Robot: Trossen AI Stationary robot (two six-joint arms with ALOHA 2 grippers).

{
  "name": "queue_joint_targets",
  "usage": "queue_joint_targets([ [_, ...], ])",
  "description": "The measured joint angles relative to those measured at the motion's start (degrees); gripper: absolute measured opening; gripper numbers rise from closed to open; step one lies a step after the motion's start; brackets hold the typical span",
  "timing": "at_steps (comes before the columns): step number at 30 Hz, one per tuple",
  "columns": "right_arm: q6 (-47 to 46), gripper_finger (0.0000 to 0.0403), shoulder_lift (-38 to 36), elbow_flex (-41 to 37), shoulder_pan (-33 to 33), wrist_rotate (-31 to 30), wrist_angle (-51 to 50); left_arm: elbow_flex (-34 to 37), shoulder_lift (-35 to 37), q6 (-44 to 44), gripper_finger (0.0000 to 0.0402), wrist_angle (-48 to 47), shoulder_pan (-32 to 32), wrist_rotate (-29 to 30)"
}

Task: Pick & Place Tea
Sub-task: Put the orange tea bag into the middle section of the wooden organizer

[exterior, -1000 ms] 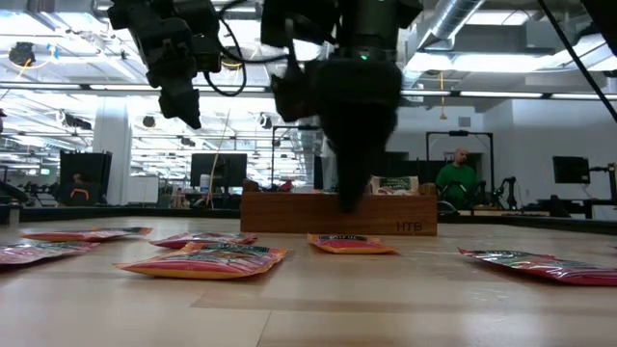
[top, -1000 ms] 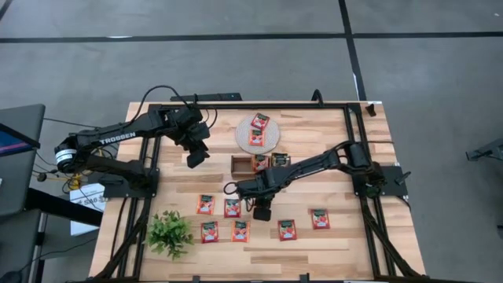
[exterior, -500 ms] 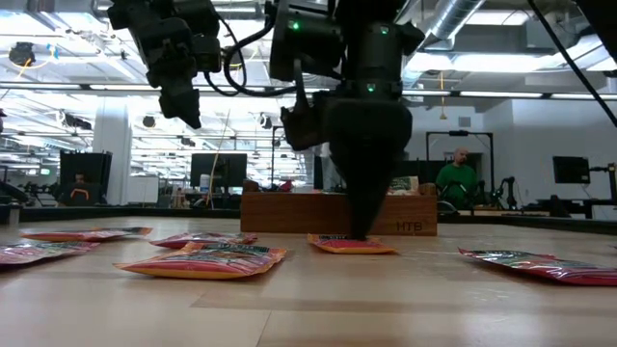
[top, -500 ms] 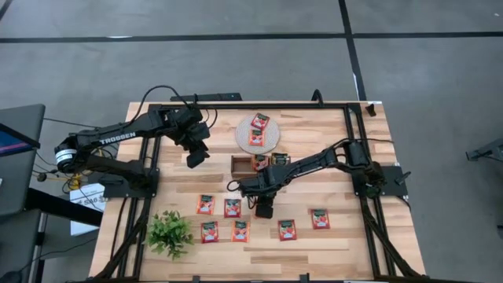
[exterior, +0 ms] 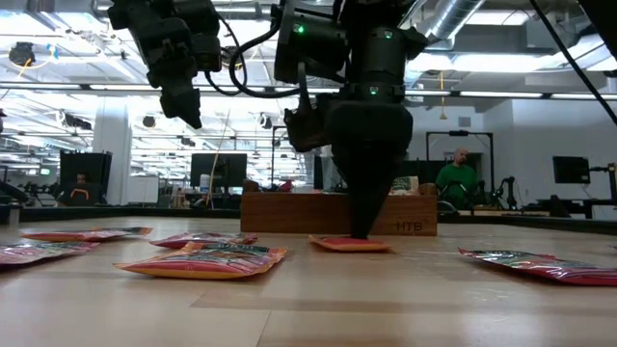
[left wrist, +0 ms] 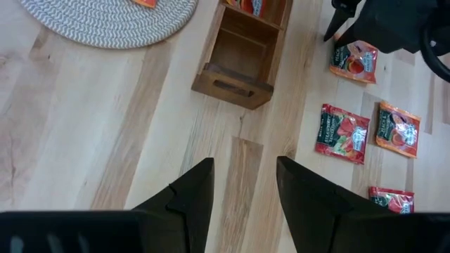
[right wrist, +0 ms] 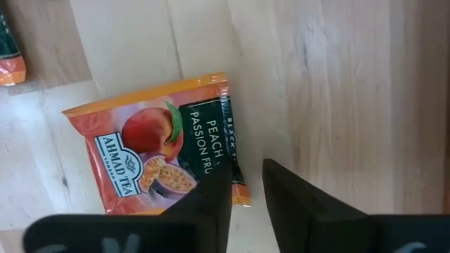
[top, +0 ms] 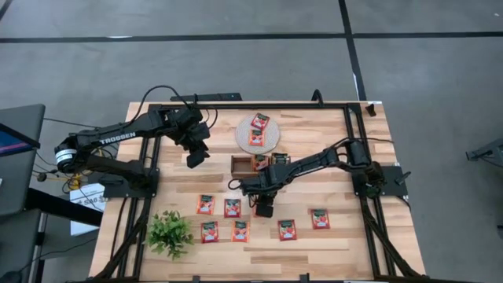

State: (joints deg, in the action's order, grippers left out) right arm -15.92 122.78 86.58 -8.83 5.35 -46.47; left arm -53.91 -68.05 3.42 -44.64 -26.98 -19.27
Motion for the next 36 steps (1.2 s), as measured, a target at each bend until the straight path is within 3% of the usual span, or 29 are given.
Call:
queue_joint_targets([
  [9, -1.2, 0.0005, 0.1, -0.3, 0.1, 1.4, -0.4, 0.0, 0.0, 0.0, 0.0147, 0.1, 0.0, 0.0],
  [21, -3.7, 0.0001, -1.8, 0.6, -0.4, 0.5, -3.4, 0.0, 0.0, -0.1, 0.0147, 0.2, 0.0, 0.0],
  [29, -3.1, 0.0000, -5.3, 8.1, -1.0, -2.2, -11.5, 0.0, 0.0, -0.1, 0.0147, 0.3, 0.0, 0.0],
  [36, 0.8, 0.0000, -7.4, 17.4, -0.7, -8.5, -23.0, 0.0, 0.0, -0.4, 0.0147, 2.0, 0.0, 0.0],
])
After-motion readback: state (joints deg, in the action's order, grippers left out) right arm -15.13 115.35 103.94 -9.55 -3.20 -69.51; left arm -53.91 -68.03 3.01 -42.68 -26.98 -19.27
